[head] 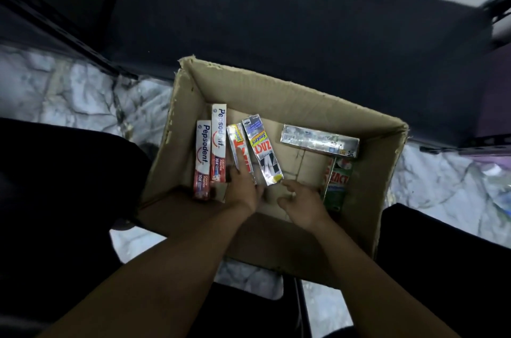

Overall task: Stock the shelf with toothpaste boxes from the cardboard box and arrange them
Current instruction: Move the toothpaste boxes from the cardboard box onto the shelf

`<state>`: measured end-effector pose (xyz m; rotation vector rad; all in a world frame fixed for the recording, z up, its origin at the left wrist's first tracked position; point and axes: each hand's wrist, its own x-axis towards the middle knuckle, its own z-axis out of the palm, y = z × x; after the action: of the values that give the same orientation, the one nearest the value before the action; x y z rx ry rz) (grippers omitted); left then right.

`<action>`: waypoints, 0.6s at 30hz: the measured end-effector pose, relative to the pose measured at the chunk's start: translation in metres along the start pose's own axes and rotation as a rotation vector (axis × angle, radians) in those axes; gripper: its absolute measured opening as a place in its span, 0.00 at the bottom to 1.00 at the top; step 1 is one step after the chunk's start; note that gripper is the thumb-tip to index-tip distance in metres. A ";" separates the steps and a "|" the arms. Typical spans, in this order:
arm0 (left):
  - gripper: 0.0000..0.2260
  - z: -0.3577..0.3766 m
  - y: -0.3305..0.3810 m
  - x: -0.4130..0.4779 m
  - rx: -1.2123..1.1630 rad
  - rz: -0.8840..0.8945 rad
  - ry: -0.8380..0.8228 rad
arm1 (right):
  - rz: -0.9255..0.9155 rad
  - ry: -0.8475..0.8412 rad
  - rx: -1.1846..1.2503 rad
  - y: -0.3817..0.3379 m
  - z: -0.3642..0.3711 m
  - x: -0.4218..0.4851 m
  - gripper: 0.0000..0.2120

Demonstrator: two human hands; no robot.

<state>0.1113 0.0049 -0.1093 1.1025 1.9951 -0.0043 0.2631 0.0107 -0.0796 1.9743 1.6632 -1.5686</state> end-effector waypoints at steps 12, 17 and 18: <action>0.40 -0.064 -0.013 -0.020 -0.002 0.020 0.034 | 0.085 0.206 -0.039 -0.005 0.029 0.054 0.25; 0.24 -0.096 -0.023 -0.020 -0.093 0.036 0.056 | 0.095 0.227 -0.087 -0.017 0.045 0.060 0.35; 0.21 -0.100 -0.022 -0.022 -0.096 0.046 0.054 | 0.097 0.234 -0.122 -0.017 0.048 0.059 0.35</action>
<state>0.0351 0.0134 -0.0375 1.0973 1.9954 0.1449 0.2123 0.0249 -0.1372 2.2072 1.6681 -1.2127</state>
